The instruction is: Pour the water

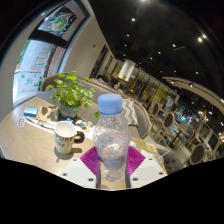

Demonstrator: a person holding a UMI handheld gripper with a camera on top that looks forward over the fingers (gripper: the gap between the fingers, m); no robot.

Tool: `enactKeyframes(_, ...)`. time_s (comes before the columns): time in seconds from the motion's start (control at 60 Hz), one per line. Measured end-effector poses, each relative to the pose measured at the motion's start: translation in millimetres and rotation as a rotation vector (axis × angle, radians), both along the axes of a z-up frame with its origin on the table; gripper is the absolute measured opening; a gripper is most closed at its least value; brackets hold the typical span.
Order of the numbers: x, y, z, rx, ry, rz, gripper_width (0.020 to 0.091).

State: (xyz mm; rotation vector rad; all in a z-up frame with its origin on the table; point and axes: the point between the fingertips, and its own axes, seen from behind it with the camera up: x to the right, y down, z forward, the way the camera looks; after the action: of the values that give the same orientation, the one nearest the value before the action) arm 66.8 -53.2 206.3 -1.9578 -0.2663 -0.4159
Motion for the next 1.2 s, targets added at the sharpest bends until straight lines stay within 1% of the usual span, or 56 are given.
enactKeyframes(0.117, 13, 40, 31, 0.009, -0.246, 0.031, 0.0327)
enactKeyframes(0.183, 14, 64, 43, 0.008, -0.398, 0.052, 0.0326)
enactKeyframes(0.3, 8, 104, 46, -0.003, -0.657, 0.103, 0.0324)
enactKeyframes(0.417, -7, 132, 31, -0.039, -0.938, 0.178, 0.0324)
enactKeyframes(0.6, -30, 153, 4, -0.067, -1.3, 0.32, 0.0324)
enactKeyframes(0.683, -28, 156, -7, -0.096, -1.421, 0.348, 0.0324)
enactKeyframes(0.817, -33, 157, -16, -0.106, -1.486, 0.399, 0.0325)
enactKeyframes(0.95, -39, 158, -8, -0.077, -1.41, 0.406, 0.0324)
enactKeyframes(1.083, -41, 158, 10, -0.049, -1.192, 0.381, 0.0324)
enactKeyframes(1.2, -44, 156, 39, -0.002, -0.922, 0.364, 0.0327)
